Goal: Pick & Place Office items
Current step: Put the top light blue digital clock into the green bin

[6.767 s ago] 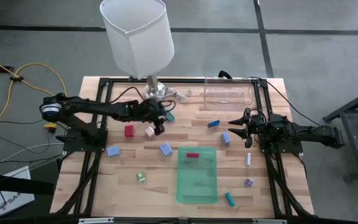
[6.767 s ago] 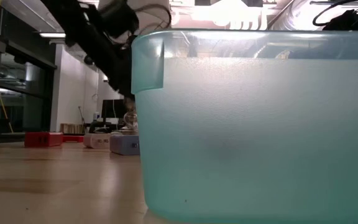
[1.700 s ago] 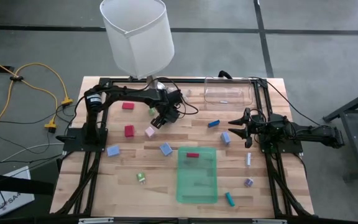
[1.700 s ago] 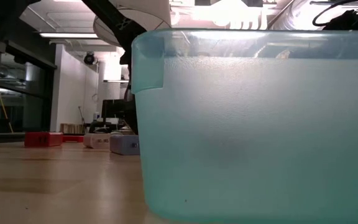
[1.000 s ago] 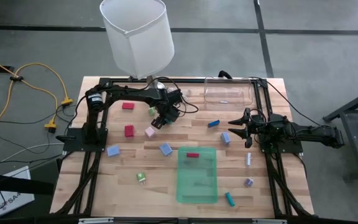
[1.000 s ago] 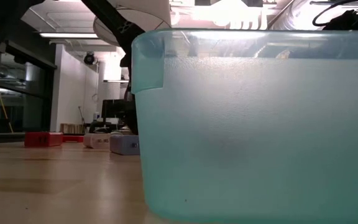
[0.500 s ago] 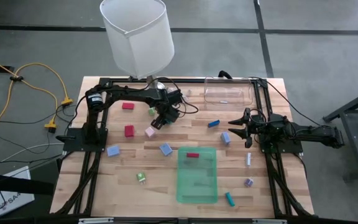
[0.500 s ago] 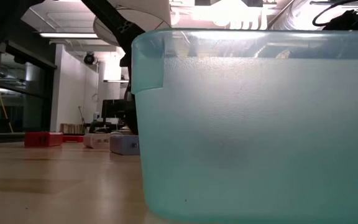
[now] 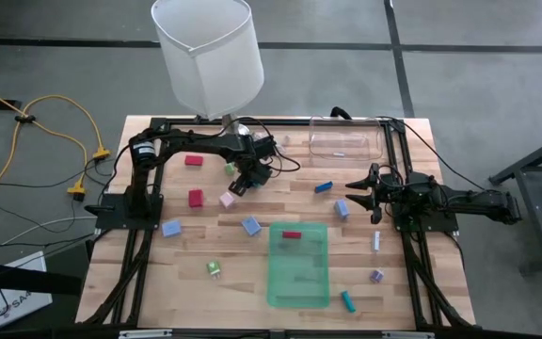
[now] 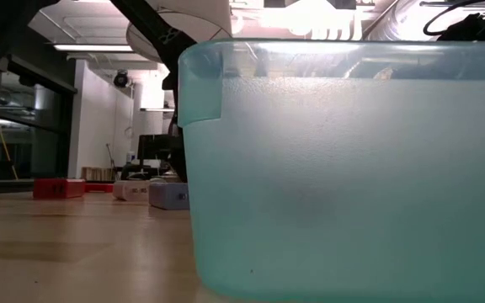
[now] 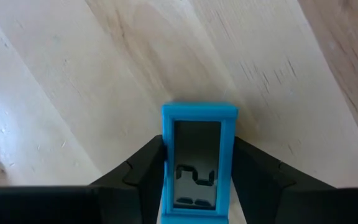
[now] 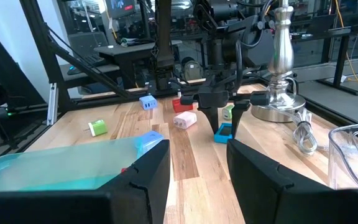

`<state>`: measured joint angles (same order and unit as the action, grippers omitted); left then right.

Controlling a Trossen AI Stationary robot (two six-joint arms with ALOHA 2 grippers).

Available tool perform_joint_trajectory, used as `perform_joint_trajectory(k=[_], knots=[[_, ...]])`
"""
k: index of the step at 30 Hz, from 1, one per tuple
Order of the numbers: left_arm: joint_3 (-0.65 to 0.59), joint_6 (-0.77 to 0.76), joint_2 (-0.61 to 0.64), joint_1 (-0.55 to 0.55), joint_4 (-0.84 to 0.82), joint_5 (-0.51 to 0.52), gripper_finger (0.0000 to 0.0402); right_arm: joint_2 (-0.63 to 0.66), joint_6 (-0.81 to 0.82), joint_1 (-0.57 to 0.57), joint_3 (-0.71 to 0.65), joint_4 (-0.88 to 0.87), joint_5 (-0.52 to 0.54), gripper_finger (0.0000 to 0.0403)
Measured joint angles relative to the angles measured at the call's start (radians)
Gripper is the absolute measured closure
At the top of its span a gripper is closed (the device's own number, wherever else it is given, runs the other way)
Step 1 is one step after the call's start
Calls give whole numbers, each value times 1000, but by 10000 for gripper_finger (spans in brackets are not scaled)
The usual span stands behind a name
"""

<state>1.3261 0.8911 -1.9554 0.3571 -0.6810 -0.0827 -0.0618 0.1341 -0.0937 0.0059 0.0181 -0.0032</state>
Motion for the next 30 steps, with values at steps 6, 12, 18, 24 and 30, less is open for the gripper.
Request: perform_joint_trajectory(k=[6, 12, 18, 24, 30], knots=[[-2, -22, 37, -46, 15, 90, 248, 0, 0, 0, 0, 0, 0, 256], [4, -53, 86, -137, 12, 178, 249, 0, 0, 0, 0, 0, 0, 256], [16, -96, 132, -217, 8, 253, 249, 0, 0, 0, 0, 0, 0, 256], [72, -178, 153, -280, 7, 280, 249, 0, 0, 0, 0, 0, 0, 256], [166, -297, 153, -371, 6, 321, 249, 0, 0, 0, 0, 0, 0, 256]])
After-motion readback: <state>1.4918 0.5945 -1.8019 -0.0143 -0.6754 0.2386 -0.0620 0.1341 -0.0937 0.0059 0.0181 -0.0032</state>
